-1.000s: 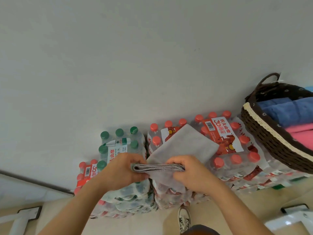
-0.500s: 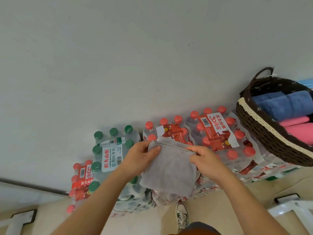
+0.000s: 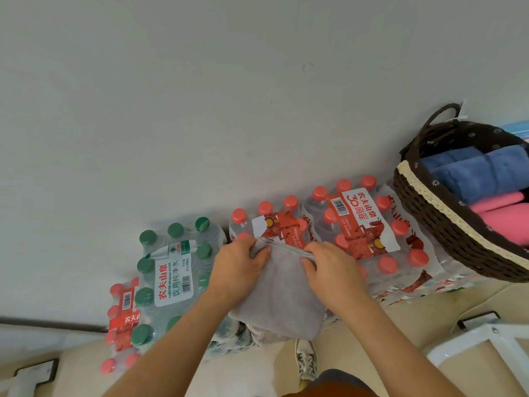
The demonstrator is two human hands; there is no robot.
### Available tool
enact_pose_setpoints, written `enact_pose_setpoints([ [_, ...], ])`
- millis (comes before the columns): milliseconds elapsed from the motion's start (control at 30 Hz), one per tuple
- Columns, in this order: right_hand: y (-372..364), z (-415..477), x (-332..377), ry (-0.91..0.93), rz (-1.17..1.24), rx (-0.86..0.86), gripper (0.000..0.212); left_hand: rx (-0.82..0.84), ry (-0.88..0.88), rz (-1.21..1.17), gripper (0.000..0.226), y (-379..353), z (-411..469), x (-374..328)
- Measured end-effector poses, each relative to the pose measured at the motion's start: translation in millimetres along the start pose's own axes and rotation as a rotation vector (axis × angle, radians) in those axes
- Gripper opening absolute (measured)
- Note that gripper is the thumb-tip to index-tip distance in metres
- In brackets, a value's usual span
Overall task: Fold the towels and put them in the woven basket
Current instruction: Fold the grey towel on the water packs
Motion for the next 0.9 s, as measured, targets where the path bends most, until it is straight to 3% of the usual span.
enact_pose_setpoints([
  [367,-3.2,11.7,-5.8,-0.012,-0.019,0.127,0.018,-0.015,0.0,0.036,0.038,-2.8,5.1,-1.4],
  [633,-6.1,14.1,-9.9,-0.013,-0.077,0.165,0.024,-0.174,-0.083,0.324,0.028,-3.3,-2.6,-15.2],
  [767,-10.6,12.6,-17.5,-0.044,-0.025,0.284,0.023,-0.063,-0.106,0.268,0.04,-8.3,5.9,-5.4],
  [900,-6.3,17.1,-19.2,-0.047,-0.075,0.319,0.026,0.076,-0.063,0.15,0.031,-7.6,14.8,-6.4],
])
Point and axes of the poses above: each hand's wrist, its own z-axis towards the middle knuckle, its own y-axis out of the back of the hand, x = y × z, the point moved 8 cm from there along z, towards the middle knuckle, and after that the axes turned 10 degrees about y, right-handed, at the moved point
